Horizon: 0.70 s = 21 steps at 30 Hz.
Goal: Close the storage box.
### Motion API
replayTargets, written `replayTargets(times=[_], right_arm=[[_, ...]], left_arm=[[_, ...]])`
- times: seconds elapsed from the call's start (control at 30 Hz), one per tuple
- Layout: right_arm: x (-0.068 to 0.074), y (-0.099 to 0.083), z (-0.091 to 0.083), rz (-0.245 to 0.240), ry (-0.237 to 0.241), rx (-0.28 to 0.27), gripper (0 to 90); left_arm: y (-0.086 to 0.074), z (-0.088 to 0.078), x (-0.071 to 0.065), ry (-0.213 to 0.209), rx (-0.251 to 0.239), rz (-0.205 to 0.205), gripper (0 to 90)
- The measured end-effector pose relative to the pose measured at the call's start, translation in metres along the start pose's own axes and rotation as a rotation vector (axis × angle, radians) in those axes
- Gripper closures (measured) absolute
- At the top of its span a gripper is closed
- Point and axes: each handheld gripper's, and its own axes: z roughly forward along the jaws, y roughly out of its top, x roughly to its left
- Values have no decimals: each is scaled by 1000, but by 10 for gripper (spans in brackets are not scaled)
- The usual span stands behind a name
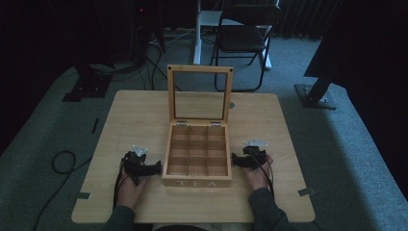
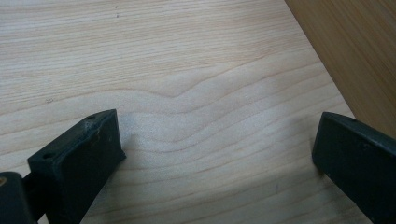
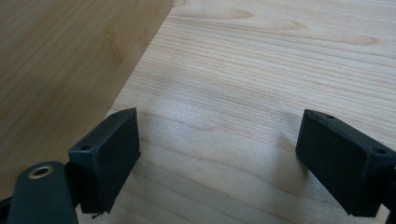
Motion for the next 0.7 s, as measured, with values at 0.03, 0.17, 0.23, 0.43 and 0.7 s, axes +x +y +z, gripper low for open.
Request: replayTargets(times=[0.03, 0.17, 0.23, 0.43, 0.7], right_arm=[[0, 0, 0, -1, 1, 0, 131], [0, 0, 0, -3, 4, 2, 132], [-1, 0, 0, -9, 10, 6, 135], [-6, 5, -1, -37, 39, 29, 215], [-10, 11, -7, 23, 48, 26, 571]], left_arm=[[0, 0, 0, 0, 0, 0, 16], [0, 0, 0, 0, 1, 1, 16], [1, 1, 0, -1, -1, -2, 16], [1, 1, 0, -1, -1, -2, 16], [2, 2, -1, -1, -1, -2, 16]])
